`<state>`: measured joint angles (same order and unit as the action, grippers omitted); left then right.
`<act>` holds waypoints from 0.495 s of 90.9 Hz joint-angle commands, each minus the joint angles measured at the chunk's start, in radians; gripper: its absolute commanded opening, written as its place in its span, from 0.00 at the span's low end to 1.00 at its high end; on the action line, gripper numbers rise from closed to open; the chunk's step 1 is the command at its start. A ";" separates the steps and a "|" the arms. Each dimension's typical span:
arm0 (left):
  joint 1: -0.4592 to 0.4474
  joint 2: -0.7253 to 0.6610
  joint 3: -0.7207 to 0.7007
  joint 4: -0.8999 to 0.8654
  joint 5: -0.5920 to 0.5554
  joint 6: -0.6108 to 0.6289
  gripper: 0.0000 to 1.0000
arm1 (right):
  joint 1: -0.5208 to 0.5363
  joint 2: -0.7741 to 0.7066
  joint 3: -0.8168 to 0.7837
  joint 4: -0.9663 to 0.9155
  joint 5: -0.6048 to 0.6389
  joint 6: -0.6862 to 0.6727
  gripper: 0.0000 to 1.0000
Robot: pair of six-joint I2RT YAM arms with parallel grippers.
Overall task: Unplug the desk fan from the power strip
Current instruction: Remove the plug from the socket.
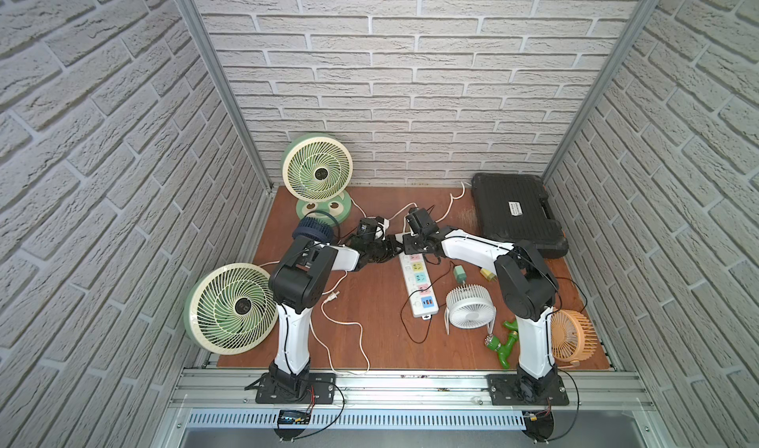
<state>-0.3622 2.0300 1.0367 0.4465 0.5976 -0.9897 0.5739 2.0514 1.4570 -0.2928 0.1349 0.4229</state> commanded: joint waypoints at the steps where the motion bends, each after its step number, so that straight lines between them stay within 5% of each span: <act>1: -0.001 0.020 -0.024 -0.032 -0.021 0.010 0.00 | 0.061 -0.012 0.055 -0.054 0.098 -0.061 0.05; 13: -0.001 0.020 -0.024 -0.034 -0.021 0.010 0.00 | 0.064 -0.012 0.067 -0.093 0.158 -0.056 0.06; 29: -0.001 0.018 -0.026 -0.033 -0.020 0.009 0.00 | 0.003 -0.048 -0.009 0.017 -0.054 0.026 0.06; 45: -0.001 0.014 -0.029 -0.030 -0.022 0.010 0.00 | 0.061 -0.045 0.065 -0.113 0.174 -0.077 0.06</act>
<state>-0.3618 2.0296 1.0359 0.4461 0.5980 -0.9897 0.5941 2.0438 1.4769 -0.3466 0.1829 0.4015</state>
